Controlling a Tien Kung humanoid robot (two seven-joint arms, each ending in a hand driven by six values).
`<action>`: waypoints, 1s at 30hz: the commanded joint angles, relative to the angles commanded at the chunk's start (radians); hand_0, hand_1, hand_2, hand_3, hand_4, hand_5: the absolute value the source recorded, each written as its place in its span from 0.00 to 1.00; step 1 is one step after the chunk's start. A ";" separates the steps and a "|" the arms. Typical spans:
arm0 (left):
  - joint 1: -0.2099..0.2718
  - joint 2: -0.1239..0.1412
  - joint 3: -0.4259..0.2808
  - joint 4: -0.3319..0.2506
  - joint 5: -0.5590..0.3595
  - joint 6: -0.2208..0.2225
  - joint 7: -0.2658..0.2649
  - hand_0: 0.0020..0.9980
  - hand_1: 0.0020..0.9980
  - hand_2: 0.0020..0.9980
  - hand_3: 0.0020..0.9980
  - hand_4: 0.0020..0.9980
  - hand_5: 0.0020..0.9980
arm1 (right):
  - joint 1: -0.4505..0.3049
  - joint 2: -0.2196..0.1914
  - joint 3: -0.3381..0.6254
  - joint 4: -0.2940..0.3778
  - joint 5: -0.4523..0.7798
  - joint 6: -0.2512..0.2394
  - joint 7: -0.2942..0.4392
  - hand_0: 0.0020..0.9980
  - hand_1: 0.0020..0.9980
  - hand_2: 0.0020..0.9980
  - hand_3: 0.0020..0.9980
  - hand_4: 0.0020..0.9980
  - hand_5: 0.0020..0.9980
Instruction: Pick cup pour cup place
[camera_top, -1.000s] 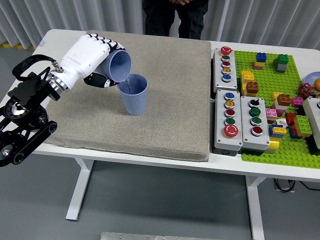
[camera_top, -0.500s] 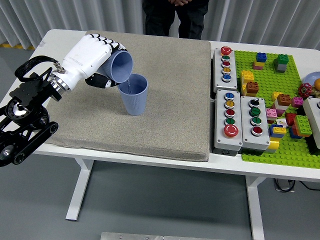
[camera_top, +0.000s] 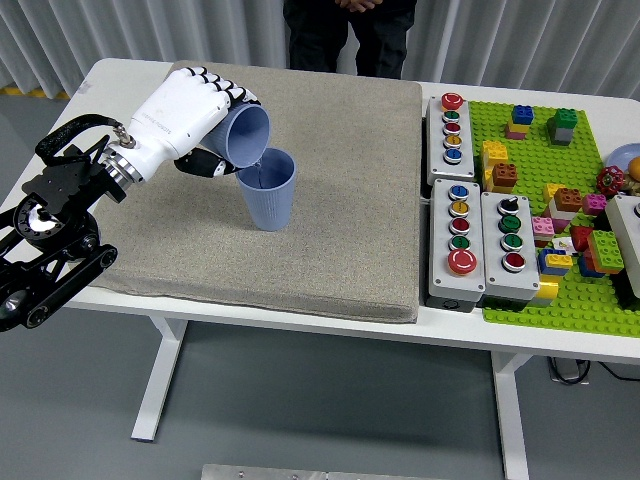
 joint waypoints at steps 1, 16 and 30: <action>0.000 0.000 0.001 0.000 0.000 0.000 0.000 0.59 0.52 0.53 0.51 0.85 0.09 | 0.000 0.000 0.000 0.000 0.000 0.000 0.000 0.73 0.69 0.75 0.71 0.34 0.28; -0.004 0.009 0.008 0.000 0.007 0.012 0.007 0.59 0.52 0.53 0.50 0.85 0.09 | -0.008 0.002 0.003 0.000 -0.007 0.001 -0.002 0.73 0.69 0.75 0.71 0.34 0.28; -0.026 0.021 0.021 -0.002 0.018 0.021 0.014 0.59 0.52 0.53 0.51 0.84 0.09 | -0.008 0.001 0.002 0.000 -0.006 0.001 -0.002 0.73 0.69 0.75 0.71 0.34 0.28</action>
